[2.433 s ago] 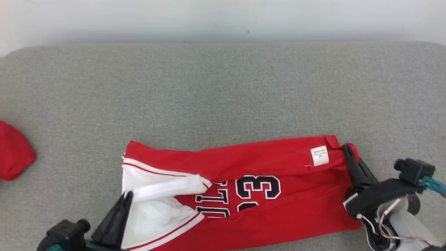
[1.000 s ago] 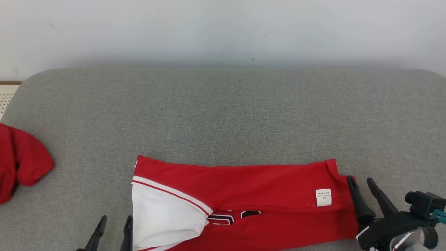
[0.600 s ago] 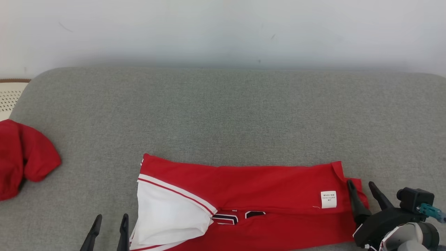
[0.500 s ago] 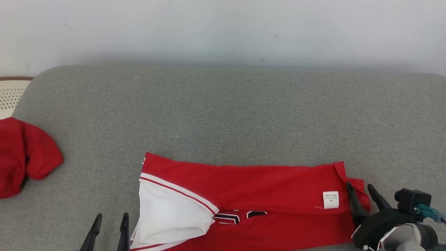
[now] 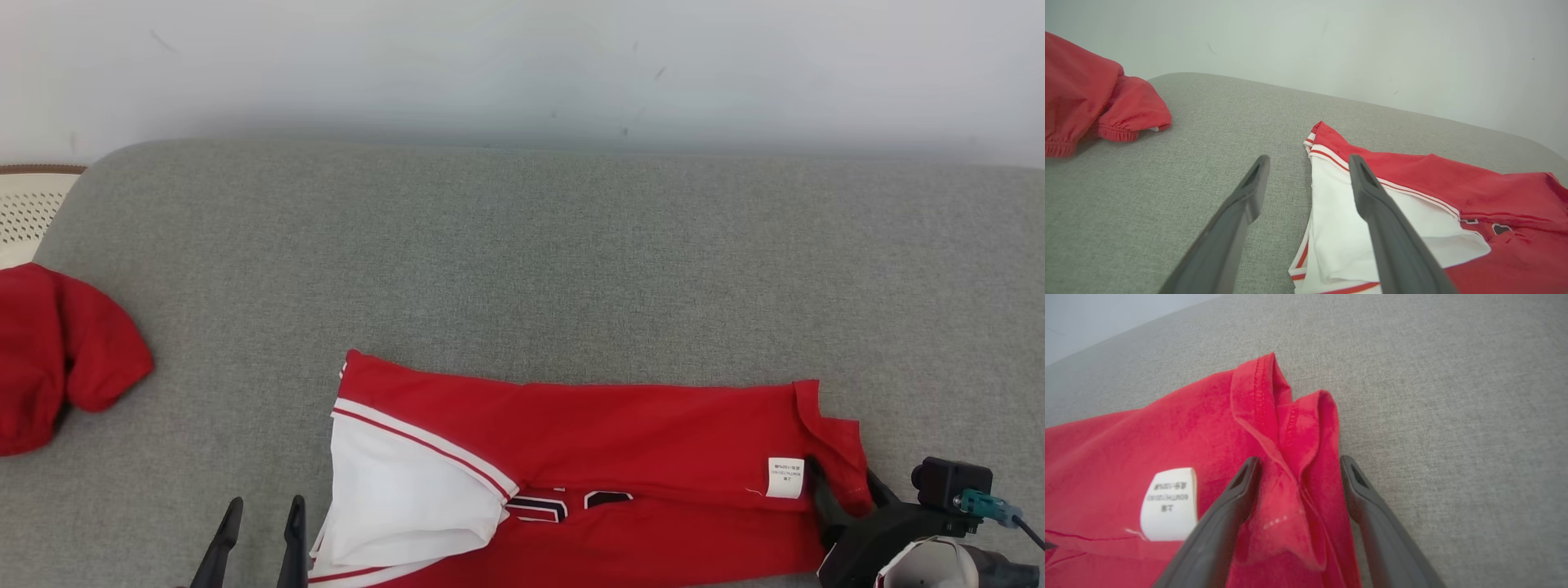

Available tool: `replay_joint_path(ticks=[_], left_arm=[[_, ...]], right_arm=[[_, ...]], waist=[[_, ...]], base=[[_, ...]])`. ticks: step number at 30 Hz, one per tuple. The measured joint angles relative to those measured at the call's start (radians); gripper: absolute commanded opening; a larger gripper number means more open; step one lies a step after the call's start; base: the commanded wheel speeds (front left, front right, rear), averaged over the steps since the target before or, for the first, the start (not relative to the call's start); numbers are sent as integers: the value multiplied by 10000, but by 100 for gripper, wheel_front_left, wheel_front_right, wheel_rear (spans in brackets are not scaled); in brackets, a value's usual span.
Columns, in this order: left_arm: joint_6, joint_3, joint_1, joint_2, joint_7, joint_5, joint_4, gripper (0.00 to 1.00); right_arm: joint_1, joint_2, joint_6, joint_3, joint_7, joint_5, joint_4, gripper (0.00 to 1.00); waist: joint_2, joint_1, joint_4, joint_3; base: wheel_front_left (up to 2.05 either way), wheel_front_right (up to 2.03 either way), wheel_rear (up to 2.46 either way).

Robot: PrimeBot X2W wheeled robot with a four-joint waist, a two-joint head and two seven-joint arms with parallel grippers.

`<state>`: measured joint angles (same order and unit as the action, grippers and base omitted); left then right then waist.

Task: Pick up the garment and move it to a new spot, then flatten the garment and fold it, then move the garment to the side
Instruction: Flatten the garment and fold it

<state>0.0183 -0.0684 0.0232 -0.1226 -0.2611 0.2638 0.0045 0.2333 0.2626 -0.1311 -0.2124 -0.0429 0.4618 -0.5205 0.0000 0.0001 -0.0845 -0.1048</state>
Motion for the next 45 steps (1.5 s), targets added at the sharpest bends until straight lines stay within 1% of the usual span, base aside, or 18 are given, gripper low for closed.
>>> replay_joint_path(ticks=[1,2,3,4,5,12,16,22,25,30,34,39,45], left_arm=[[67,27,0,23,0,-19,19,100],[73,50,-1,46,0,-31,29,100],[86,75,-2,71,0,-63,40,100],[155,107,-3,98,0,-98,61,100],[161,130,-4,123,0,-109,79,100],[330,320,-14,255,0,-228,194,100],[391,397,-10,330,0,-288,240,100],[479,485,47,405,0,-420,272,100],[493,570,123,441,0,-451,265,100],[493,652,175,508,0,-460,251,100],[504,639,174,558,0,-485,244,100],[506,658,161,602,0,-522,127,100],[504,692,160,635,0,-543,105,100]], right_arm=[[0,-4,0,-25,29,19,-13,100],[0,-4,0,-33,79,46,-15,95],[0,-6,0,-52,88,58,-17,58],[0,-15,0,-100,94,81,-6,37],[1,-35,0,-159,82,151,36,1],[120,23,0,-416,-10,326,186,0],[329,360,-2,-332,-27,414,165,0],[458,1131,-2,199,-67,470,48,0],[461,1254,-2,240,10,583,240,0],[482,1250,-2,-261,345,1442,1014,0],[446,1313,-2,-802,604,2539,1758,0],[280,1450,0,-1369,901,4094,2610,0],[214,1565,2,-2429,1197,5258,3659,0]], waist=[[0,0,-2,-3],[0,-1,-5,-6],[0,0,-9,-10],[0,0,-14,-13],[0,-1,-17,-17],[0,-1,-4,0],[0,-1,46,58],[0,-1,141,161],[0,-1,216,189],[0,0,402,209],[0,-1,471,246],[0,-1,447,284],[0,0,353,292]], base=[[0,0,0],[0,0,0],[0,0,0],[0,0,0],[0,0,0],[0,0,0],[0,0,0],[0,0,0],[0,0,0],[0,0,0],[0,0,0],[0,0,0],[0,0,0]])
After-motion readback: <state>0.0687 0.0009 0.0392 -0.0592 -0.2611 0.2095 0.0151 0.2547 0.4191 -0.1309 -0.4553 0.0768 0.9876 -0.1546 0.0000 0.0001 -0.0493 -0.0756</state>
